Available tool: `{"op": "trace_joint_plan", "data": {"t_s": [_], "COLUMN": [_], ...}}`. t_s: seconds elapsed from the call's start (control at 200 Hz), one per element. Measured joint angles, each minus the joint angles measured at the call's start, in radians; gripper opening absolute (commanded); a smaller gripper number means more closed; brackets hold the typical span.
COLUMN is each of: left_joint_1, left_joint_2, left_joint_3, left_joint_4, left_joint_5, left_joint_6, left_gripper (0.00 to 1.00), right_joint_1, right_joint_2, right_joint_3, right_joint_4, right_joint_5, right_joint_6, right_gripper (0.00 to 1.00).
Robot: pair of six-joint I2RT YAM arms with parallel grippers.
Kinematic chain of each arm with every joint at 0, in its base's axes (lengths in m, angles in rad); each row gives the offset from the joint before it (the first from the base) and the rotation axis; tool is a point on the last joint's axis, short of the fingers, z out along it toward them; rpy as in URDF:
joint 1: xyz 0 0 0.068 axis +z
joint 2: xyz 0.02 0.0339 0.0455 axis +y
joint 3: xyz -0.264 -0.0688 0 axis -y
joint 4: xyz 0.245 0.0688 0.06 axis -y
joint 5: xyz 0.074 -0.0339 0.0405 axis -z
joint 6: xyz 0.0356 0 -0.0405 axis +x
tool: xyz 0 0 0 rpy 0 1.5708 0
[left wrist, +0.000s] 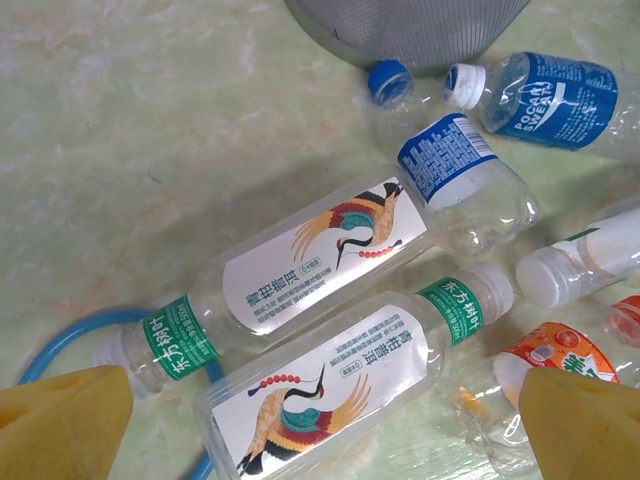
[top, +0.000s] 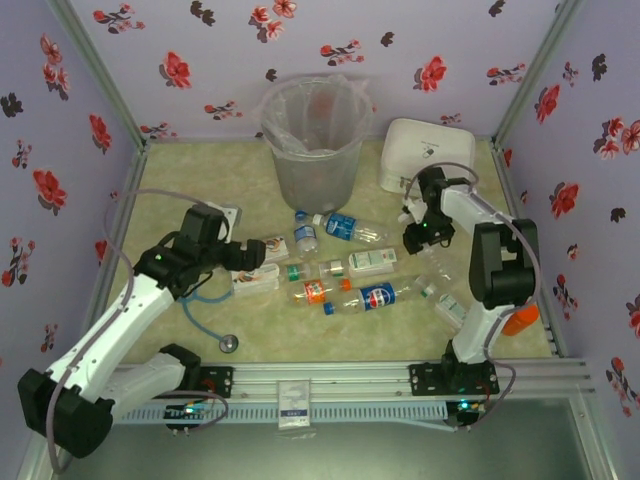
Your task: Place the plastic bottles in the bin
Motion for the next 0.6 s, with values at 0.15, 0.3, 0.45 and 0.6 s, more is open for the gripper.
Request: {"op": "trace_joint_plan", "data": {"t_s": [0.15, 0.3, 0.45, 0.6], "left_joint_1": [0.000, 0.000, 0.000, 0.000], "left_joint_2": [0.020, 0.040, 0.111, 0.165], "left_joint_3": [-0.002, -0.005, -0.013, -0.023], "left_joint_4": [0.024, 0.047, 0.056, 0.057], "left_joint_5": [0.007, 0.011, 0.011, 0.010], "left_joint_6": [0.000, 0.000, 0.003, 0.009], "left_gripper": [1.00, 1.00, 1.00, 1.00], "right_joint_1": [-0.011, -0.020, -0.020, -0.019], "right_joint_2": [-0.081, -0.212, -0.358, -0.467], "right_joint_3": [0.052, 0.151, 0.259, 0.335], "right_joint_4": [-0.053, -0.103, -0.084, 0.047], "right_joint_5": [0.016, 0.025, -0.027, -0.158], "right_joint_6": [0.005, 0.037, 0.130, 0.305], "right_gripper": [0.56, 0.54, 0.46, 0.45]}}
